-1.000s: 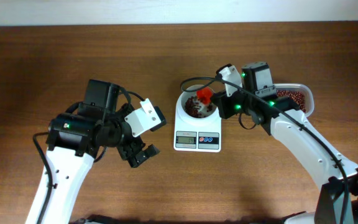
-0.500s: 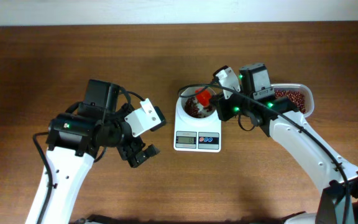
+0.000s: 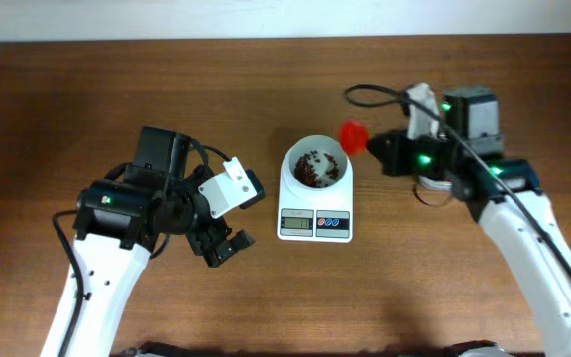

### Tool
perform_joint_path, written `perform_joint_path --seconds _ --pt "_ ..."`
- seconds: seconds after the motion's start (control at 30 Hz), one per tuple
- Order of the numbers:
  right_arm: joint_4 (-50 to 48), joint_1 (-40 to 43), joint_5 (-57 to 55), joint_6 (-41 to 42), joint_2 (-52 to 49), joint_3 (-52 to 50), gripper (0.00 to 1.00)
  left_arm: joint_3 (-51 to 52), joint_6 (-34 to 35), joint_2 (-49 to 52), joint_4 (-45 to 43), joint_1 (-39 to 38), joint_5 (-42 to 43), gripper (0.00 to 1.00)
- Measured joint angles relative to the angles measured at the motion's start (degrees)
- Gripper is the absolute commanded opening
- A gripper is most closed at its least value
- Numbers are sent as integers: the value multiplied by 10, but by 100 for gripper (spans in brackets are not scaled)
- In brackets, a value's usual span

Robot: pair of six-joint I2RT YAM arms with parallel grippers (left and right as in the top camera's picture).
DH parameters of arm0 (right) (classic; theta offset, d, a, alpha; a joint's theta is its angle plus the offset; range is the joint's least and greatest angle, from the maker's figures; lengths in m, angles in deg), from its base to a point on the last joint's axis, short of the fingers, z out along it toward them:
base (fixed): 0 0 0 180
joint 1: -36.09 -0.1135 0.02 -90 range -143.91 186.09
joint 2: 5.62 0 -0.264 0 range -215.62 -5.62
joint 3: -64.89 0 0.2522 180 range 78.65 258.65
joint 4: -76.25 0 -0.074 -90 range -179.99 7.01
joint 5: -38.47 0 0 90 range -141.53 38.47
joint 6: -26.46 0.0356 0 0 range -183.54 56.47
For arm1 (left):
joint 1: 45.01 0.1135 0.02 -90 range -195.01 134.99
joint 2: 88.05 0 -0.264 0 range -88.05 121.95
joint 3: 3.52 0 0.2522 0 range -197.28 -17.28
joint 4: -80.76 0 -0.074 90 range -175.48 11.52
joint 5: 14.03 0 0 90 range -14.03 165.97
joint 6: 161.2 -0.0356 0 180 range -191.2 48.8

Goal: Scoop and weigh 50g on scale
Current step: 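Move the empty scoop right back toward the bean tub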

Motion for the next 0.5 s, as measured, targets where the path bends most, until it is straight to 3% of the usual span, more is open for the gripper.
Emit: perform_joint_path --seconds 0.27,0.5 --pt "253 134 20 20 147 4 4 -1 0 0 0 0 2 99" --pt "311 139 20 1 153 4 4 -1 0 0 0 0 2 99"
